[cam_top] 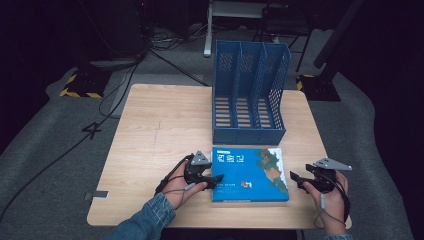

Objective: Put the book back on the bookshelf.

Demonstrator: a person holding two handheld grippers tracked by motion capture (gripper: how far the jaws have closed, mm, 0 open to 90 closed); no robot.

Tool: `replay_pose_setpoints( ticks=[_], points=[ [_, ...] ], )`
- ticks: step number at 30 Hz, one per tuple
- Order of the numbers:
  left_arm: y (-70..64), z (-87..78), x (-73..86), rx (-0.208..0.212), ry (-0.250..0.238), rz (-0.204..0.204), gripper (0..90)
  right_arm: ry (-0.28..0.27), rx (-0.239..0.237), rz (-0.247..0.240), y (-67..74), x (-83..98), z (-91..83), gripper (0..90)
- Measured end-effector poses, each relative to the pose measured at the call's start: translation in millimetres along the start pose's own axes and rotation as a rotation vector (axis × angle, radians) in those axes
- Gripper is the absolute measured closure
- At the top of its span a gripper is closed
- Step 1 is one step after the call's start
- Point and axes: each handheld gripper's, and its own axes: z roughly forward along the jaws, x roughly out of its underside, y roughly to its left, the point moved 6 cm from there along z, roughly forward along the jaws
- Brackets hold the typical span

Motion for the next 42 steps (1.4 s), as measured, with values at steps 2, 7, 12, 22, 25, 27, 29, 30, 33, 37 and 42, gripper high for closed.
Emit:
replay_pose_setpoints(
  ticks=[2,7,12,22,25,27,29,30,33,37,42],
  points=[
    [-2.8,-3.2,-3.1,0.008,-0.017,0.004,37.8,-0.001,0.000,-0.003,0.4,-0.2,0.0,27.5],
    [-12.1,-12.2,-12.7,0.057,-0.077,0.036,43.7,0.001,-0.001,-0.008,1.7,0.0,0.1,27.4],
    [-13.4,-8.4,-13.2,0.083,-0.084,0.059,44.3,-0.008,-0.002,-0.012,3.3,-0.6,-1.3,27.3],
    [-7.6,3.6,-23.0,0.048,-0.104,0.123,45.5,-0.008,0.008,-0.025,5.3,3.8,-9.2,27.1],
    [-2.3,11.0,-18.3,0.035,-0.072,0.122,44.2,-0.010,0.012,-0.023,4.9,6.0,-12.3,27.1],
    [4.3,14.1,-15.9,0.060,-0.056,0.075,44.4,-0.007,0.012,-0.021,5.3,7.4,-13.5,27.1],
    [7.7,11.5,-17.0,0.076,-0.069,0.045,47.4,-0.001,0.015,-0.025,4.5,8.8,-13.4,27.1],
    [5.6,8.6,-18.6,0.093,-0.085,0.036,49.4,0.000,0.019,-0.025,3.3,9.7,-13.0,27.1],
    [-4.3,-1.3,-22.9,0.116,-0.119,0.070,52.5,0.004,0.021,-0.019,0.7,11.0,-13.0,27.1],
    [-5.0,-3.9,-14.2,0.114,-0.031,0.028,60.7,-0.002,0.016,-0.020,1.9,9.0,-13.1,27.0],
    [4.2,-6.2,-4.5,0.156,0.022,-0.037,63.6,0.007,0.010,-0.030,3.4,8.9,-9.2,26.8]
  ],
)
